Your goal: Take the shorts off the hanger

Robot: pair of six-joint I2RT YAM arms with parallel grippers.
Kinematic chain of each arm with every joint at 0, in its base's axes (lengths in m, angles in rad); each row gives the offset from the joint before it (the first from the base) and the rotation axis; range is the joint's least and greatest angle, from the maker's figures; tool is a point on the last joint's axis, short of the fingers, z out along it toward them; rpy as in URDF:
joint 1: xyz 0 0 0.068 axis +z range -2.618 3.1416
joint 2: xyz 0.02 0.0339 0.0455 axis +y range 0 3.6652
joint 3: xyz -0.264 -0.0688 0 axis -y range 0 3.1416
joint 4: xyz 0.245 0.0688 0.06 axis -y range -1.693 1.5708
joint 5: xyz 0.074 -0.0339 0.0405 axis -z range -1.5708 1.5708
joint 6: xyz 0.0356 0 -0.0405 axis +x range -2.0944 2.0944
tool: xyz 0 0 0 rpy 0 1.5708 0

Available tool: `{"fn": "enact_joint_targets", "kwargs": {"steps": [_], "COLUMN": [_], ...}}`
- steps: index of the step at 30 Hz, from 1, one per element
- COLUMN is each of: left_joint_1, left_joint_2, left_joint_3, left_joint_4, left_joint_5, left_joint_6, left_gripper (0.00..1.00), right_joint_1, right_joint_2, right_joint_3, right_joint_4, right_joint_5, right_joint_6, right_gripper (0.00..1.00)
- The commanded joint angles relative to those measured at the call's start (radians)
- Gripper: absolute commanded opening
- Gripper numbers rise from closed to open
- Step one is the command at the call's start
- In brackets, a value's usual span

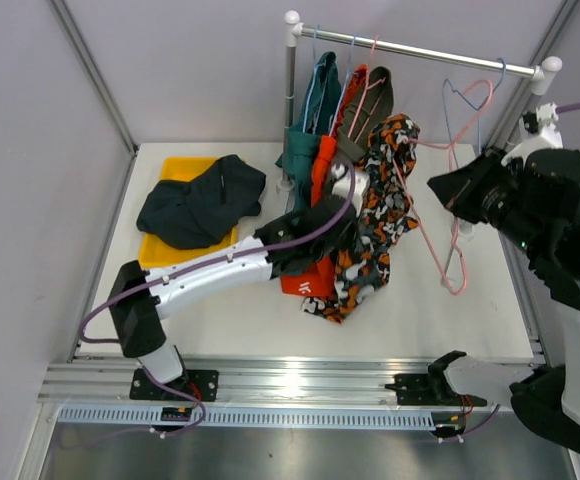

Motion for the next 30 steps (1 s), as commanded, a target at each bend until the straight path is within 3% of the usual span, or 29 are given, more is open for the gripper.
{"fn": "enact_joint_targets", "kwargs": {"steps": [1, 5, 8, 9, 16, 20, 23, 27, 30], "left_joint_1": [-0.070, -0.174, -0.290, -0.333, -0.389, -0.423, -0.404, -0.334, -0.210], "left_joint_2": [-0.120, -0.255, -0.358, -0.378, -0.440, -0.417, -0.297, -0.086, 0.028], "left_joint_3": [-0.228, -0.481, -0.579, -0.602, -0.759, -0.855, -0.831, -0.540, -0.356], "left_joint_4": [0.007, 0.022, 0.003, -0.020, -0.043, 0.044, 0.061, 0.005, -0.017], "left_joint_5": [0.050, 0.005, -0.050, -0.064, -0.064, -0.043, -0.078, -0.104, -0.035], "left_joint_6": [-0.088, -0.153, -0.199, -0.222, -0.341, -0.364, -0.342, -0.259, -0.202], "left_gripper": [0.00, 0.00, 0.00, 0.00, 0.00, 0.00, 0.00, 0.00, 0.00], "right_joint_1": [0.000, -0.083, -0.247, -0.290, -0.551, -0.656, -0.666, -0.648, -0.629], "right_joint_2": [0.122, 0.266, 0.342, 0.352, 0.385, 0.380, 0.311, 0.153, 0.081], "right_joint_3": [0.173, 0.365, 0.415, 0.417, 0.402, 0.412, 0.351, 0.204, 0.222], "right_joint_4": [-0.025, -0.053, -0.033, -0.016, 0.004, -0.025, -0.040, -0.081, -0.195], "right_joint_5": [0.056, 0.033, -0.144, -0.279, -0.600, -0.773, -0.892, -0.935, -0.906], "right_joint_6": [-0.055, -0.112, -0.123, -0.118, -0.098, -0.090, -0.084, -0.098, -0.133], "right_gripper": [0.00, 0.00, 0.00, 0.00, 0.00, 0.00, 0.00, 0.00, 0.00]}}
